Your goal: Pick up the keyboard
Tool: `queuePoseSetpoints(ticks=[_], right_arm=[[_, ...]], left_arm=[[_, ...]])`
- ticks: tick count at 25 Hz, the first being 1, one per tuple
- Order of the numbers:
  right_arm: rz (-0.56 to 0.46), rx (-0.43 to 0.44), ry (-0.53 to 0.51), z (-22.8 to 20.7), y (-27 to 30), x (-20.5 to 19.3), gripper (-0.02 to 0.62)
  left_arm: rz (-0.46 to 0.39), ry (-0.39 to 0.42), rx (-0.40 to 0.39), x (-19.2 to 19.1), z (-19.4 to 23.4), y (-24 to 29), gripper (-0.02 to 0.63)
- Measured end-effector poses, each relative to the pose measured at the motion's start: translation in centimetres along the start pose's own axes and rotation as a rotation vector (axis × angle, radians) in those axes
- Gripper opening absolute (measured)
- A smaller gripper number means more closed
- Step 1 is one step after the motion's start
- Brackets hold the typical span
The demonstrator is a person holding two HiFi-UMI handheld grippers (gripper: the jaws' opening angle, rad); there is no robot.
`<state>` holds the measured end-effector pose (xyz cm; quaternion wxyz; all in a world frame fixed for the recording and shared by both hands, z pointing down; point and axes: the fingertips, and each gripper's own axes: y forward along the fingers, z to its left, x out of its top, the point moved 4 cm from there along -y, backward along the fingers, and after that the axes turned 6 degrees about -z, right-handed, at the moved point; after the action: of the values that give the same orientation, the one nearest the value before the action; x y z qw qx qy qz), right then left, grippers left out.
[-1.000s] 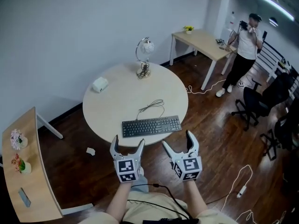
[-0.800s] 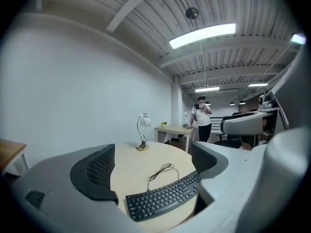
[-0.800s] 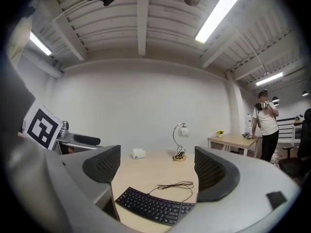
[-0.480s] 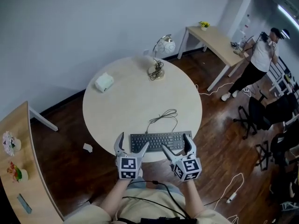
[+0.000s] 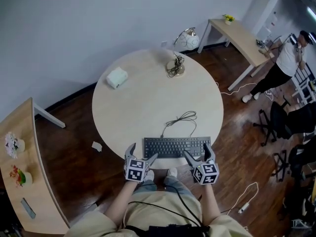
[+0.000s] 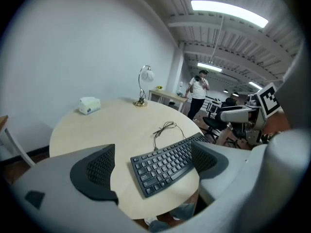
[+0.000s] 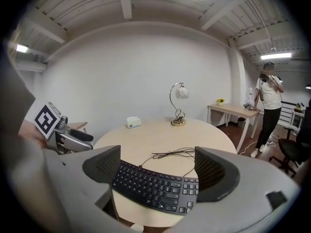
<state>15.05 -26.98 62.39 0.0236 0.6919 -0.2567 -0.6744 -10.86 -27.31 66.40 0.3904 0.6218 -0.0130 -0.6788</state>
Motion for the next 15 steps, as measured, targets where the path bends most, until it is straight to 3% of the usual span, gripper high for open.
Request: queuePoseSetpoints(ticks=[6, 11, 15], right_arm=[[0.172, -0.041, 0.075, -6.6, 0.3, -6.8, 0.486], [0.205, -0.075, 0.130, -13.1, 0.4, -9.4, 0.486], [0.284, -0.012, 0.189, -16.7, 1.8, -11.5, 0.494]], left_arm=[[0.150, -0.127, -0.032, -4.5, 2.4, 3.3, 0.485], [0.239, -0.246, -0.034, -6.1, 3.4, 5.7, 0.485], [0.356, -0.322, -0.009, -7.8, 3.4, 7.1, 0.486]])
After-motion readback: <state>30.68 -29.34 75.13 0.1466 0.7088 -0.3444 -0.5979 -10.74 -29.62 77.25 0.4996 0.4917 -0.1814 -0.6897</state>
